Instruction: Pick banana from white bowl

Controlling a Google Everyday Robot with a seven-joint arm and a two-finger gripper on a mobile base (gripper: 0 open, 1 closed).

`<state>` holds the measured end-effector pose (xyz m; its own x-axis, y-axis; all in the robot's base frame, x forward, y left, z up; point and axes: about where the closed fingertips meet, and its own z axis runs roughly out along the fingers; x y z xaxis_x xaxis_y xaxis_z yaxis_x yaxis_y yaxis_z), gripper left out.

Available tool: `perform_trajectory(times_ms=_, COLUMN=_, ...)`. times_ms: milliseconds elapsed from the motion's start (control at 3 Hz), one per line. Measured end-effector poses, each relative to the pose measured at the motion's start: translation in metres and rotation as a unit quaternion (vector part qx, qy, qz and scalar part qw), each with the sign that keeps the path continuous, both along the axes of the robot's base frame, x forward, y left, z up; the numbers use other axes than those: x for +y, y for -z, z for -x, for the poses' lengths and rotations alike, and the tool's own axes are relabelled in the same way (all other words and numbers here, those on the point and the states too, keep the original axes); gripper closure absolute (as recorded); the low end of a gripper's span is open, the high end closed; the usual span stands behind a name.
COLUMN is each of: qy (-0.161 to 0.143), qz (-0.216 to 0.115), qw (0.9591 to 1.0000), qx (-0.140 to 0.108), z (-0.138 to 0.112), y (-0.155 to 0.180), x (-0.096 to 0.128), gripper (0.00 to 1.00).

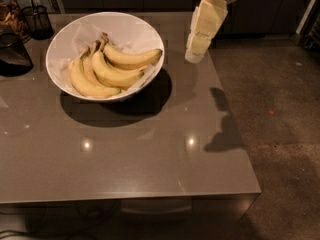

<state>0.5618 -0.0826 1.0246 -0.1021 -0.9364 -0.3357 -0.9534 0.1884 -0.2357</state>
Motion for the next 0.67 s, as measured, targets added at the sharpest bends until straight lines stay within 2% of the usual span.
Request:
perform_trajectory(times_ms=333, qy=-0.046, qz=0.008, qw=0.9989, qx=0.008, z=-0.024, y=0.004, x=0.042, gripper=0.00)
perform_trajectory(times_ms=667, qy=-0.049, qz=-0.001, qw=0.9988, qx=-0.006, z=-0.031, y=0.000, x=0.053, gripper=0.00)
